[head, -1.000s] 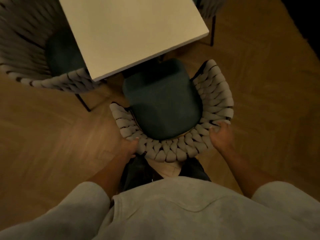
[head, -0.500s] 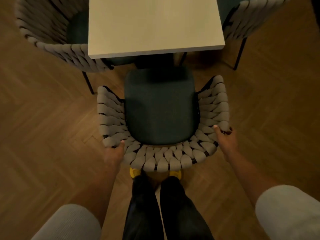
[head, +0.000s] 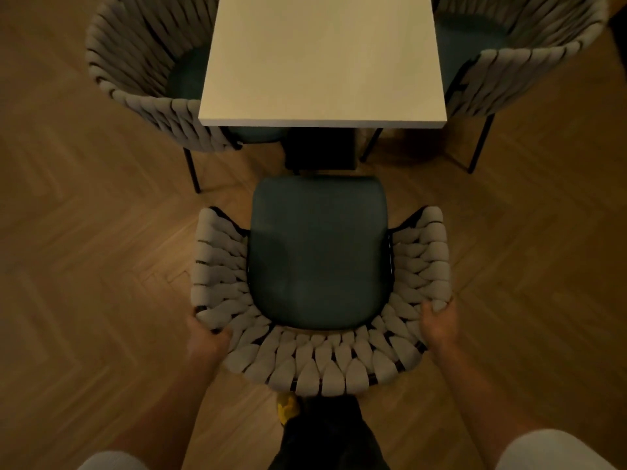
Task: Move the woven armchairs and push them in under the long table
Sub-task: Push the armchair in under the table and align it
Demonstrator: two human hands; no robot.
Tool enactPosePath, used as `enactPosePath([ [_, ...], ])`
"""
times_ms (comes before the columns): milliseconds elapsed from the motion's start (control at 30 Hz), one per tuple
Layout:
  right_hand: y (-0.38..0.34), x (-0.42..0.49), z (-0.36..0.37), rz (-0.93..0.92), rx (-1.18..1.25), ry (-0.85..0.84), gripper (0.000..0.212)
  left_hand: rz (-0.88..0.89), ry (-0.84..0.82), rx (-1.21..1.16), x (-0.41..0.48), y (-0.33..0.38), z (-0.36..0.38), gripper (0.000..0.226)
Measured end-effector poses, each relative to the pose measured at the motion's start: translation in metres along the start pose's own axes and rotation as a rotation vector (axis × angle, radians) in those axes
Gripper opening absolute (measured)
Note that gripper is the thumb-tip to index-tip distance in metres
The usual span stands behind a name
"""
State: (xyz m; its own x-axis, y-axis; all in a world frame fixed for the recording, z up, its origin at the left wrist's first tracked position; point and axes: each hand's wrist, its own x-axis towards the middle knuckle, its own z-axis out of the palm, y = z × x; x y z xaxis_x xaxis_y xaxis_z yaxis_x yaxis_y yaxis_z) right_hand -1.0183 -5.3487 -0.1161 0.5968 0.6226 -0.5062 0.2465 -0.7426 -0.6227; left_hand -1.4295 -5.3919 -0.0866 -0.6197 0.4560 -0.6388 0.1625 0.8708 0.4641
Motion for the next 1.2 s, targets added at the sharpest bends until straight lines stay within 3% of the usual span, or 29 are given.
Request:
enactPosePath([
  [167, 0.037, -0.028, -0.001, 0.065, -0.014, 0.057, 0.037, -0.05, -0.004, 0.098, -0.005, -0.028, -0.004, 0.075],
  [367, 0.026, -0.021, 0.01, 0.055, -0.048, 0.167, 0.037, -0.017, 0.074, 0.109, 0.007, -0.018, 0.01, 0.058],
  [600, -0.007, 0.016, 0.028, -0.003, -0.069, 0.196, 0.057, 0.22, 0.248, 0.135, 0.05, 0.004, 0.028, 0.086],
  [867, -0.031, 0.041, 0.036, -0.025, -0.089, 0.211, 0.055, 0.268, 0.365, 0.045, 0.02, 0.062, 0.041, 0.049],
  [1200, -0.042, 0.056, 0.044, 0.005, -0.138, 0.203, 0.057, 0.183, 0.417, 0.024, 0.041, 0.071, 0.044, 0.041],
])
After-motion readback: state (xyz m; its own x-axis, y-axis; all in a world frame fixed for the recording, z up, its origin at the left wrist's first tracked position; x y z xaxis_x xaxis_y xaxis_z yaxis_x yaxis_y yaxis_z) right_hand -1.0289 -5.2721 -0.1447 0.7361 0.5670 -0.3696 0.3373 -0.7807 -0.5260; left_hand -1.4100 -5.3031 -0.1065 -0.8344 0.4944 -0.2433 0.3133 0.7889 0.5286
